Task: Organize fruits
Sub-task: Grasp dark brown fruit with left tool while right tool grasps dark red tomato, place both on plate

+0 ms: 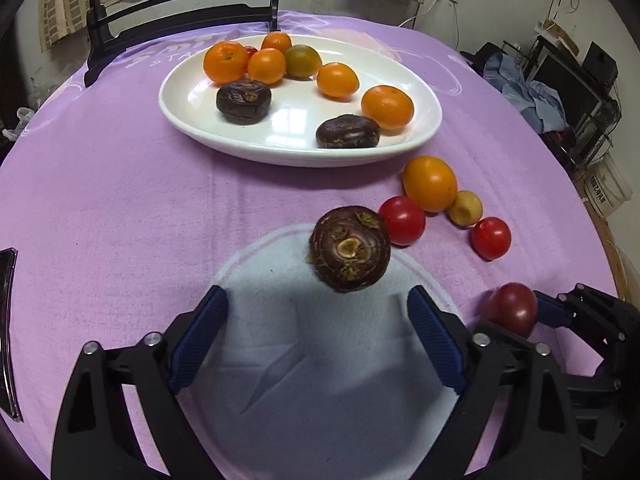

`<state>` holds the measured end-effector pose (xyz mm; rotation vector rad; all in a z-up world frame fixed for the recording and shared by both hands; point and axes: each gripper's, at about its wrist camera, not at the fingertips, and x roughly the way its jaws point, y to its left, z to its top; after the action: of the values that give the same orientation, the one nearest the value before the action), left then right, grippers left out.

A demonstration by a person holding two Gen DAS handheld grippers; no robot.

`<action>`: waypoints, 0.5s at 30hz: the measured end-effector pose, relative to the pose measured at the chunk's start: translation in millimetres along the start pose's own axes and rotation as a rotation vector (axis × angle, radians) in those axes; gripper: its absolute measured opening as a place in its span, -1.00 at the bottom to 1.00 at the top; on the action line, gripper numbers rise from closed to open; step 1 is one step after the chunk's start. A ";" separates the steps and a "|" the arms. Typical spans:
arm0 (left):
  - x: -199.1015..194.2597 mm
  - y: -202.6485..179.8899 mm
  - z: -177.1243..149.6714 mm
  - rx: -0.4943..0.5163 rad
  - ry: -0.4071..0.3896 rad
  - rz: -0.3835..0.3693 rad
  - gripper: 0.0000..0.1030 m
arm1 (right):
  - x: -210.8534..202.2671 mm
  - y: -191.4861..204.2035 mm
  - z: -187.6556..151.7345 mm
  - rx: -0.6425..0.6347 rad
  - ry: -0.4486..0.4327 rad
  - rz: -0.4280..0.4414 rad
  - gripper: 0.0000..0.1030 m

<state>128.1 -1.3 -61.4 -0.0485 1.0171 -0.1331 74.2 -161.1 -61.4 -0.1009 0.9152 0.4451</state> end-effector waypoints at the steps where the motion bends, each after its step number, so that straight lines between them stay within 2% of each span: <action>1: 1.1 -2.3 2.5 0.011 -0.007 0.025 0.31 | -0.7 0.3 -0.7 -0.004 -0.001 0.001 -0.25; 4: 7.7 -12.1 11.8 0.047 0.008 0.045 0.19 | -2.5 1.3 -3.3 -0.011 -0.003 0.009 -0.25; 7: 11.2 -24.7 18.5 0.098 0.009 0.050 -0.21 | -4.6 -0.7 -5.3 -0.005 -0.008 0.015 -0.25; 15: 0.3 -11.3 15.7 0.047 0.001 0.015 -0.22 | -3.8 -2.1 -5.8 0.002 -0.010 0.017 -0.25</action>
<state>140.7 -12.9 -52.3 0.0024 1.0149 -0.1436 68.7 -165.7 -62.1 -0.0892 0.9069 0.4599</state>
